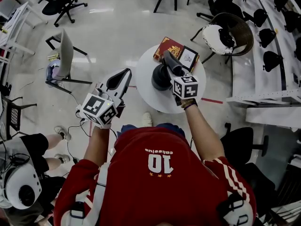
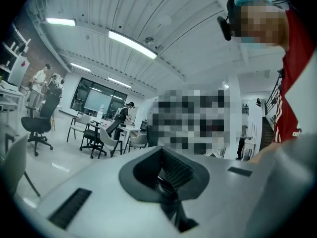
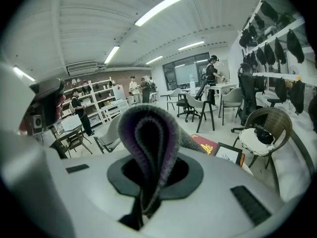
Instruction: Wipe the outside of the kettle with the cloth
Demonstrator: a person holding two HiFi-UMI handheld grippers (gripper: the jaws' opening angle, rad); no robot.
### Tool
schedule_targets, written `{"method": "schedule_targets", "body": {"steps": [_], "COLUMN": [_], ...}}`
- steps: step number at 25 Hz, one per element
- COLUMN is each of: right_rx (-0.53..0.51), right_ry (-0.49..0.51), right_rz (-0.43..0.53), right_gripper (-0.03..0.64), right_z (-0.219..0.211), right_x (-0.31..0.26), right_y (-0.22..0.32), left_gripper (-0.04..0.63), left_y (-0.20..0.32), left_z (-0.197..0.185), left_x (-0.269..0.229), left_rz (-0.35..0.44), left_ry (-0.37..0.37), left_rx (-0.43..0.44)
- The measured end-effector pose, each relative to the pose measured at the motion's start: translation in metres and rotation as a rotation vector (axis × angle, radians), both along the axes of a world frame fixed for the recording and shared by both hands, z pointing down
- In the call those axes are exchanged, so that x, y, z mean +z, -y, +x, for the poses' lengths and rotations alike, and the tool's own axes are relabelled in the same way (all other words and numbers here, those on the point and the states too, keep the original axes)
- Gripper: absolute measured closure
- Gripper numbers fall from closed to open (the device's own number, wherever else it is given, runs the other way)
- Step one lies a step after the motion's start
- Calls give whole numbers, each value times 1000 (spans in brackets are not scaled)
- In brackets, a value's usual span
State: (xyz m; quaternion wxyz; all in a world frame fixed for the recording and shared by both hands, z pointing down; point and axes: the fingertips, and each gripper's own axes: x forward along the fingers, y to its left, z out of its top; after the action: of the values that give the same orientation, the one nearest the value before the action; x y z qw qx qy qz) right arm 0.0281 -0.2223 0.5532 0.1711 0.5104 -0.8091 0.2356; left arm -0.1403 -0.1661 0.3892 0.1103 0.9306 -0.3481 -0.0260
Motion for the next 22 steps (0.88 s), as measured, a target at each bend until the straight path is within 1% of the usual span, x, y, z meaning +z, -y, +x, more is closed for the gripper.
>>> {"method": "schedule_targets", "body": {"steps": [3, 12, 22], "right_rx": [4, -30, -90], "right_ry": [2, 6, 32], "right_rz": [-12, -46, -59], "right_gripper": [572, 572, 572], "right_z": [-7, -32, -65], "right_x": [0, -1, -2], "right_y": [2, 2, -5], "left_gripper": [588, 588, 588], "left_y": [0, 5, 8], "left_z": [-6, -14, -19], "left_x": [0, 1, 0], "left_rz": [-1, -3, -3], "left_ry": [-9, -17, -20], "left_rx": [2, 10, 18]}}
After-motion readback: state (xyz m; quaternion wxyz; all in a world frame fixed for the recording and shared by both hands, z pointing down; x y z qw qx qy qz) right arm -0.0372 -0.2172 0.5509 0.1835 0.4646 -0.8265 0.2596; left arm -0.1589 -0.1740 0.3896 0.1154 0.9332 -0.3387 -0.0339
